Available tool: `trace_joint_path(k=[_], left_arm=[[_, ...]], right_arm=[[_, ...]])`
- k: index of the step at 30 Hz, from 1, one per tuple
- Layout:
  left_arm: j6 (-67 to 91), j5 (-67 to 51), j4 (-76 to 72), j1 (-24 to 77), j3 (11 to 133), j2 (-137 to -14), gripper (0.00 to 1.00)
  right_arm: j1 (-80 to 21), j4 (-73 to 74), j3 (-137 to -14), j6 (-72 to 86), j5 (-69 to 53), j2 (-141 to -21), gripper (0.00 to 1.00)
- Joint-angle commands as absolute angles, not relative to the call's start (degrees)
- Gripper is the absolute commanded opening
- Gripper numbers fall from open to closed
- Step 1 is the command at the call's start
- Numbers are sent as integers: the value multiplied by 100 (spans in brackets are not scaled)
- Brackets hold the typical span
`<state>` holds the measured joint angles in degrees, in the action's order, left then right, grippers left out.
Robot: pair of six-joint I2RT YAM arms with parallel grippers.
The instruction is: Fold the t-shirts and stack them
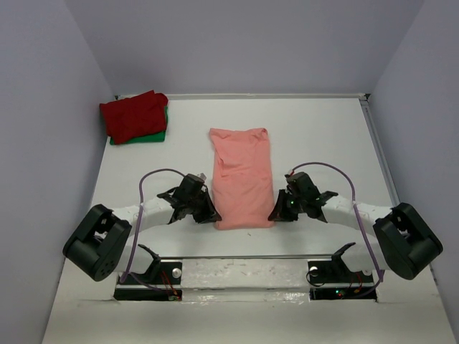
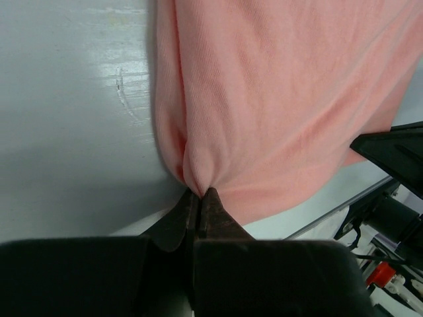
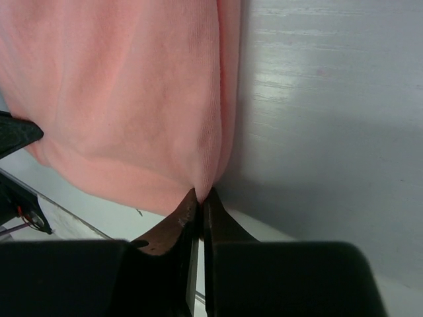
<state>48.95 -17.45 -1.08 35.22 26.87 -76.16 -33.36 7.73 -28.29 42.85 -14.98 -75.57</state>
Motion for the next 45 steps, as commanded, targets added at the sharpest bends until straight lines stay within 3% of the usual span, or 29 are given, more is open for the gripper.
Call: trace_joint_path(k=[1,15,24,45], left_arm=[[4746,-1512,369,3551,2549,-7778,0],[4685,-1415,448,3560,2531,-7568,0],[4702,-879,1239,3788,2848,-6909,0],[5264,-905,2232,4359,2892,-5582,0]], right_arm=[[-3445,870,-2821,4342,-1204,-7637,2],[-3806,1274,-3076,4351,-616,-7629,0],[-3990,2021,-3357,4315,-141,-6971,0],[-4728,3366,-3533,5088,245,-5652,0]])
